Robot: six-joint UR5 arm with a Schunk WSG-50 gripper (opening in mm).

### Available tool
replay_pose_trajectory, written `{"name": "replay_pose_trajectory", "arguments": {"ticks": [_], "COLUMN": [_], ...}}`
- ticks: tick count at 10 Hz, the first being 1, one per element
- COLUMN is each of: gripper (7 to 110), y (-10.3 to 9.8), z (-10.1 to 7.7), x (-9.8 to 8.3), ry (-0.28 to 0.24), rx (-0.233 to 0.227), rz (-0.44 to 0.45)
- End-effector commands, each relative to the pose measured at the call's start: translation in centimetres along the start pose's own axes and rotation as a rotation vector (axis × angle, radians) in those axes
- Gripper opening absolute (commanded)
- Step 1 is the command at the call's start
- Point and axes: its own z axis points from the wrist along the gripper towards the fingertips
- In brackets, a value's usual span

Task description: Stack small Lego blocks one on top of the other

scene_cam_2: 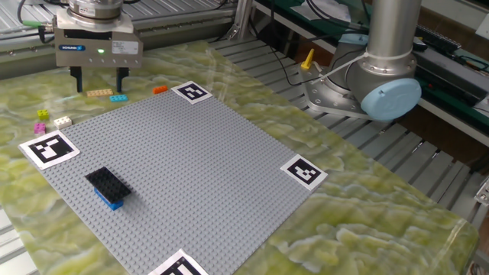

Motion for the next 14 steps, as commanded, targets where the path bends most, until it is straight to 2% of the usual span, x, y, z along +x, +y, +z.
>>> {"name": "replay_pose_trajectory", "arguments": {"ticks": [1, 7, 8, 14], "gripper": [66, 66, 44, 44], "y": [-0.1, -0.18, -0.11, 0.15], "z": [-0.02, 0.18, 0.21, 0.41], "x": [-0.05, 0.22, 0.19, 0.16], "ry": [-0.011, -0.01, -0.011, -0.018], "rx": [0.006, 0.011, 0.011, 0.007], "rz": [0.007, 0.004, 0.004, 0.006]}}
